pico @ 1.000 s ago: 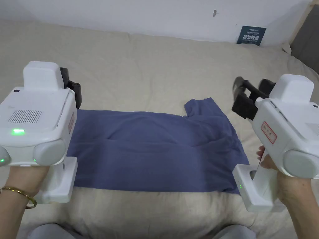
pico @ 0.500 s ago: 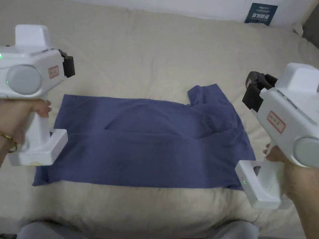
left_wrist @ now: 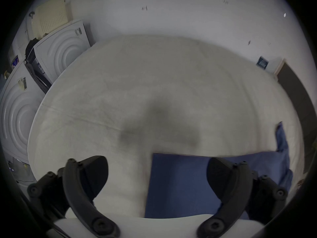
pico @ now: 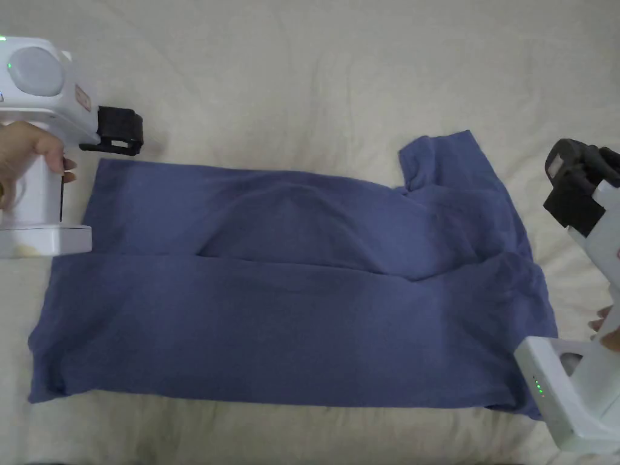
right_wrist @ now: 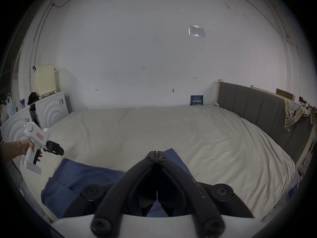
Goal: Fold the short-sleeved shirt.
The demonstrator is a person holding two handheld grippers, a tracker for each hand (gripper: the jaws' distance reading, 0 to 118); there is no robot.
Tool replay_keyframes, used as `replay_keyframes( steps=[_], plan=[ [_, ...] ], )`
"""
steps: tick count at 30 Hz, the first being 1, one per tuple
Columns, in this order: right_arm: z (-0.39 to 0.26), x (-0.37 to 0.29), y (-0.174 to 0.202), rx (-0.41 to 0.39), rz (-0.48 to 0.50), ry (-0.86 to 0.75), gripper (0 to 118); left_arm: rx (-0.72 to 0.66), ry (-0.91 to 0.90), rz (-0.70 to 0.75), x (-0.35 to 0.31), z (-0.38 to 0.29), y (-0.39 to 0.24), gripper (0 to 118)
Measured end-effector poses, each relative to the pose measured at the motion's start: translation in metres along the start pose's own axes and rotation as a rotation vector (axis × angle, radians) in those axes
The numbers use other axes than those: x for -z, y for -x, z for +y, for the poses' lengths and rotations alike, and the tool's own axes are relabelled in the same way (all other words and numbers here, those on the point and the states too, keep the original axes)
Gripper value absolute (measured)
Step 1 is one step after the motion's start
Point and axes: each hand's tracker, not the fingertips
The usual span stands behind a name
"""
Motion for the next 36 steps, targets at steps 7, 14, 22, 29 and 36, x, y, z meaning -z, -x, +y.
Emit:
replay_keyframes(
  steps=[7,14,22,29,36],
  plan=[
    [-0.021,0.027,-0.003,-0.005,-0.018,0.086,2,0.079,0.075,-0.027,0.034,-0.010,-0.018,90],
    [-0.027,0.021,-0.003,0.011,0.001,0.122,2,0.033,0.038,-0.092,0.018,-0.016,-0.024,3],
    [0.011,0.033,-0.019,-0.025,0.026,0.144,2,0.082,-0.160,-0.131,-0.049,-0.015,-0.012,3],
    [0.032,0.127,-0.044,-0.020,0.034,0.449,115,0.068,-0.219,-0.165,-0.081,-0.022,-0.007,3],
    [-0.005,0.213,-0.066,0.032,-0.108,0.636,118,0.054,-0.212,-0.167,-0.076,-0.029,-0.004,3]
  ],
)
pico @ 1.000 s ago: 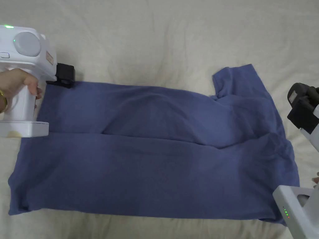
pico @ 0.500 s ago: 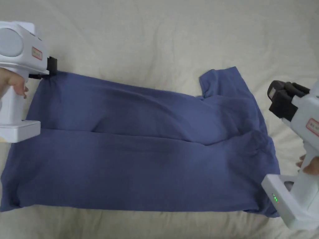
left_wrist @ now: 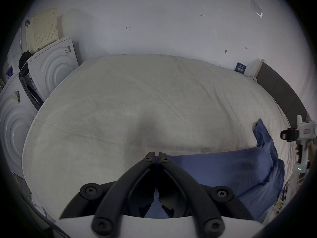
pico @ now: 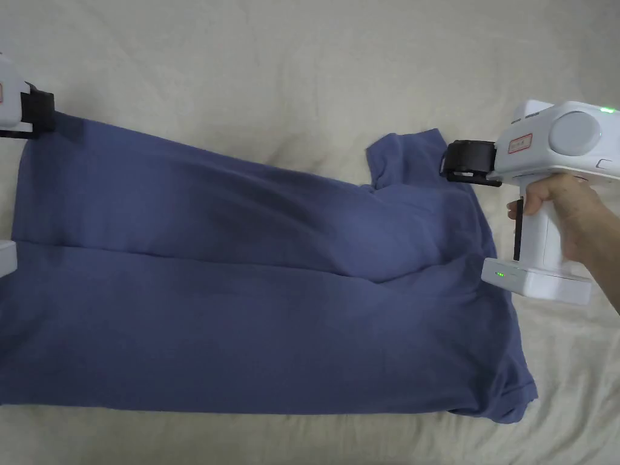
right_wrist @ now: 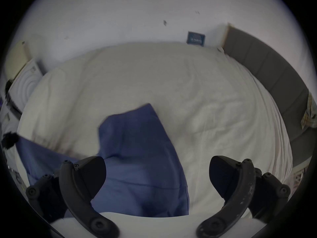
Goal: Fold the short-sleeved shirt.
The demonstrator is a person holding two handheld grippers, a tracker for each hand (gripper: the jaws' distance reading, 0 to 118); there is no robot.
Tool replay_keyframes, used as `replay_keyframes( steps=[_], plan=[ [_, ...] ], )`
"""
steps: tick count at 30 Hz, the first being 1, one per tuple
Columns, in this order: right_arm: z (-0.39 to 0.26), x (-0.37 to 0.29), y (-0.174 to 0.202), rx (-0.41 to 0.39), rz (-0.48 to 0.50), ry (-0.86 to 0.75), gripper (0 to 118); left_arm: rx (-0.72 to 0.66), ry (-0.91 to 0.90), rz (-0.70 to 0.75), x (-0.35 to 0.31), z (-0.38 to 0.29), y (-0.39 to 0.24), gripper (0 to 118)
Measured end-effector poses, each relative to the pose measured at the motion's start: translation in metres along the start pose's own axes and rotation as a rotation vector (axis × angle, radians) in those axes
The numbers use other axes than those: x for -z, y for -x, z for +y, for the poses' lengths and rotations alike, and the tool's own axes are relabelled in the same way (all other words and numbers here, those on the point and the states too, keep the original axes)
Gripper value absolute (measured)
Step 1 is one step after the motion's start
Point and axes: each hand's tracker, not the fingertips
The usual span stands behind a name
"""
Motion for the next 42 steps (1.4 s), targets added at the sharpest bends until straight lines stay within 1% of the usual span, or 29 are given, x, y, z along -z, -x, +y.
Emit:
replay_keyframes(
  steps=[3,4,5,7,8,9,10,11,12,13,15,16,17,19,22,26,29,31,33,36,37,38,39,40,41,42],
  plan=[
    [0.005,0.034,-0.004,0.019,-0.030,0.032,118,-0.019,0.007,-0.002,0.004,-0.001,0.004,3],
    [0.005,0.043,-0.006,0.027,-0.039,0.047,116,-0.032,0.009,-0.005,0.008,-0.001,0.004,3],
    [0.006,0.052,-0.007,0.036,-0.041,0.061,111,-0.041,0.014,-0.006,0.011,-0.001,0.004,3],
    [0.003,0.064,-0.008,0.063,-0.034,0.082,89,-0.040,0.027,-0.003,0.017,0.000,0.004,3],
    [0.001,0.069,-0.009,0.077,-0.027,0.096,75,-0.037,0.031,-0.001,0.022,0.000,0.005,3],
    [0.000,0.071,-0.010,0.099,-0.014,0.112,67,-0.037,0.034,0.003,0.025,0.000,0.005,3],
    [0.000,0.070,-0.010,0.130,0.019,0.105,64,-0.038,0.038,0.004,0.027,0.000,0.005,3],
    [0.001,0.066,-0.010,0.114,-0.015,0.093,54,-0.040,0.041,0.003,0.028,0.000,0.005,3],
    [0.003,0.062,-0.011,0.103,0.000,0.085,25,-0.044,0.044,0.003,0.030,0.000,0.005,3],
    [0.005,0.057,-0.010,0.073,0.004,0.068,4,-0.053,0.049,0.001,0.030,0.000,0.006,3],
    [0.007,0.045,-0.007,0.067,-0.010,0.065,3,-0.063,0.047,-0.009,0.028,0.000,0.006,3],
    [0.009,0.038,-0.008,0.066,0.049,0.072,3,-0.064,0.046,-0.006,0.025,0.000,0.006,3],
    [0.010,0.028,-0.009,0.063,0.060,0.062,3,-0.062,0.043,-0.001,0.021,0.000,0.006,3],
    [0.010,0.000,-0.008,0.040,0.046,-0.010,3,-0.062,0.032,-0.004,0.009,-0.002,0.007,3],
    [0.004,-0.048,-0.014,0.031,0.103,-0.081,3,-0.077,-0.010,-0.012,-0.017,-0.008,0.012,3],
    [-0.025,-0.116,-0.030,-0.019,0.138,-0.192,3,-0.087,-0.060,-0.035,-0.063,-0.026,0.017,3],
    [-0.065,-0.160,-0.040,0.000,0.154,-0.241,3,-0.078,-0.099,-0.038,-0.095,-0.048,0.021,3],
    [-0.091,-0.164,-0.064,0.038,0.167,-0.274,3,-0.073,-0.113,-0.039,-0.113,-0.067,0.024,3],
    [-0.124,-0.171,-0.075,0.069,0.178,-0.277,3,-0.071,-0.117,-0.038,-0.127,-0.090,0.026,3],
    [-0.179,-0.178,-0.071,0.095,0.188,-0.256,4,-0.093,-0.096,-0.025,-0.137,-0.129,0.028,5],
    [-0.196,-0.175,-0.072,0.104,0.185,-0.233,4,-0.112,-0.075,-0.017,-0.138,-0.145,0.029,13],
    [-0.210,-0.172,-0.073,0.106,0.180,-0.214,4,-0.122,-0.056,-0.004,-0.137,-0.158,0.029,28],
    [-0.227,-0.174,-0.066,0.108,0.166,-0.195,12,-0.127,-0.038,0.028,-0.136,-0.174,0.029,66],
    [-0.241,-0.171,-0.067,0.112,0.153,-0.172,26,-0.130,-0.019,0.060,-0.135,-0.188,0.028,91],
    [-0.252,-0.169,-0.069,0.112,0.130,-0.140,49,-0.137,0.004,0.084,-0.134,-0.200,0.030,109],
    [-0.260,-0.170,-0.069,0.109,0.114,-0.131,80,-0.147,0.020,0.100,-0.134,-0.210,0.032,118]
  ],
)
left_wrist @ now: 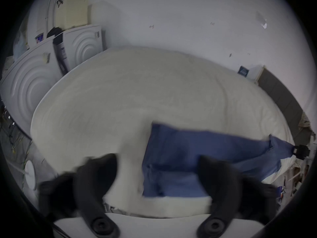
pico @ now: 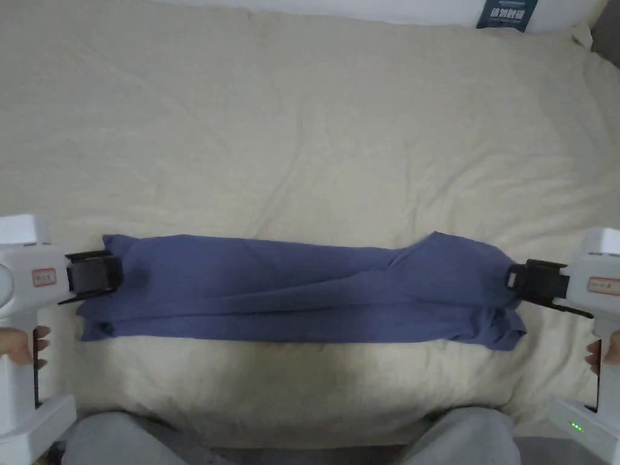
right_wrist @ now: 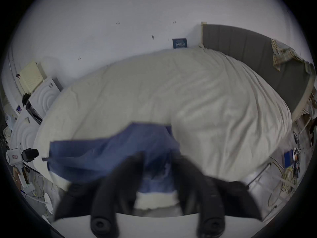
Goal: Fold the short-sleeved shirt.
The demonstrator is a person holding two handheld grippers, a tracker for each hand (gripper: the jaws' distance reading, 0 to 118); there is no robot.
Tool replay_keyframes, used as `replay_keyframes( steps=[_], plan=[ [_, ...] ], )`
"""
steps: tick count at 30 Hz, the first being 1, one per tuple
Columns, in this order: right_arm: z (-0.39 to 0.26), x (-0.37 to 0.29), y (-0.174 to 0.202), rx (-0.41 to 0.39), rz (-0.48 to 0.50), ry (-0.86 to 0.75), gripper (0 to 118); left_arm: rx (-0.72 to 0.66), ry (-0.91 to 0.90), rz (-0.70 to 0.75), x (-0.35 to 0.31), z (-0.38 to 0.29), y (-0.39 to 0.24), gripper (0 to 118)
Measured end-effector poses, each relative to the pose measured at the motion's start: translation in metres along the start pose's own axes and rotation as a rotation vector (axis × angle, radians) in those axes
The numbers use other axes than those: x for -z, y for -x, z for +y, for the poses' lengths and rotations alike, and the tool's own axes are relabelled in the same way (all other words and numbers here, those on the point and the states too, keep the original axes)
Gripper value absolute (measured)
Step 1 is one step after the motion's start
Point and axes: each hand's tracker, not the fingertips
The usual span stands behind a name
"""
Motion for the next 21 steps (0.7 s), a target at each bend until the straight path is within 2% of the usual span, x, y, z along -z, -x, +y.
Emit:
replay_keyframes(
  steps=[1,2,5,9,11,15,21],
  plan=[
    [-0.007,-0.004,-0.001,-0.007,-0.013,-0.003,94,-0.015,-0.002,0.001,-0.003,-0.008,0.004,118],
    [-0.011,-0.009,-0.002,-0.013,-0.034,-0.018,101,-0.026,-0.011,0.003,-0.006,-0.011,0.006,118],
    [-0.012,-0.036,0.000,-0.019,-0.093,-0.151,107,-0.074,-0.157,-0.006,-0.030,-0.011,0.010,118],
    [-0.001,-0.077,0.025,-0.128,-0.078,-0.374,118,-0.021,-0.449,0.040,-0.072,0.000,-0.012,118],
    [0.002,-0.095,0.044,-0.173,-0.064,-0.497,118,0.040,-0.579,0.064,-0.092,0.006,-0.029,118],
    [0.005,-0.120,0.076,-0.168,0.013,-0.670,118,0.155,-0.763,0.098,-0.117,0.013,-0.064,118],
    [-0.007,-0.125,0.101,-0.162,0.026,-0.746,118,0.191,-0.798,0.028,-0.128,0.006,-0.094,117]
  ],
)
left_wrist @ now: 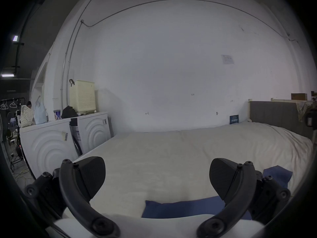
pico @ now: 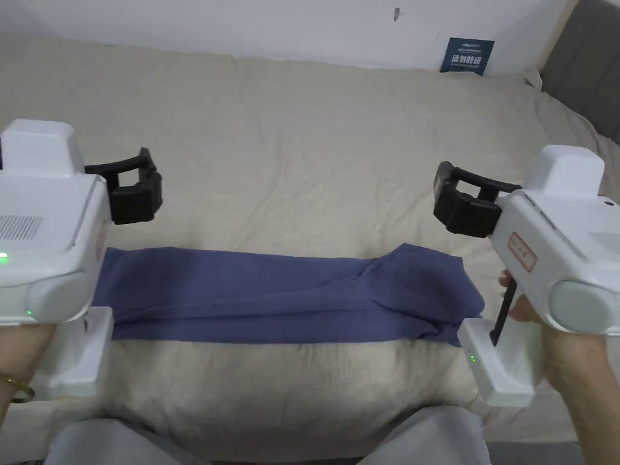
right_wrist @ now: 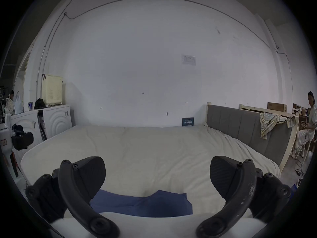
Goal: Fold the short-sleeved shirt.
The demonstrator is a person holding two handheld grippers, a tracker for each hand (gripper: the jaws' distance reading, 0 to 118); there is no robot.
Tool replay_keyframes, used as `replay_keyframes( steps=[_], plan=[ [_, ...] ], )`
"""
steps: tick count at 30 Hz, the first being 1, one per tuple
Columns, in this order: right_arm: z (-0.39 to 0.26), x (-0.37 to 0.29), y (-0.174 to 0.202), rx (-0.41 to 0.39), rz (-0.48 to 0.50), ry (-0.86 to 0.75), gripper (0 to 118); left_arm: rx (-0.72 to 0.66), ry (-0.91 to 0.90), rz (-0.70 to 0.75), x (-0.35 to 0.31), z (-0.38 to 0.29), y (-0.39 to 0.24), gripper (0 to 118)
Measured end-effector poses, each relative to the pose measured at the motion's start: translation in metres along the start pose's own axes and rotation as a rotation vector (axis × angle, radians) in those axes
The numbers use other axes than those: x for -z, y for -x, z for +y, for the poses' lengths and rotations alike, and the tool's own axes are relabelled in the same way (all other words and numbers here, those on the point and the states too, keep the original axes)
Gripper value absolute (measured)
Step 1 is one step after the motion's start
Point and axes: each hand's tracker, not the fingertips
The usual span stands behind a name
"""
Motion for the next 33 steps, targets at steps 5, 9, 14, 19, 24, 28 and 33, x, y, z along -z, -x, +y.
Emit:
replay_keyframes(
  steps=[5,9,14,19,24,28,33],
  plan=[
    [-0.007,0.000,0.008,-0.027,0.018,0.018,70,0.000,0.048,-0.062,0.003,-0.010,-0.014,25],
    [-0.013,0.006,0.002,0.013,0.010,0.034,2,-0.022,0.080,-0.078,0.007,-0.014,-0.016,0],
    [-0.015,0.015,-0.006,0.059,0.018,0.061,2,-0.046,0.119,-0.097,0.019,-0.016,-0.007,0],
    [-0.013,0.024,-0.004,0.046,0.023,0.093,2,-0.205,0.229,-0.179,0.052,-0.014,0.029,17],
    [-0.011,0.040,0.001,0.052,0.018,0.112,2,-0.391,0.411,-0.298,0.095,-0.027,0.083,111],
    [-0.012,0.052,0.000,0.089,0.021,0.144,2,-0.601,0.523,-0.418,0.120,-0.056,0.132,118],
    [-0.015,0.065,0.001,0.071,-0.009,0.181,2,-0.775,0.629,-0.448,0.139,-0.110,0.167,118]
  ],
)
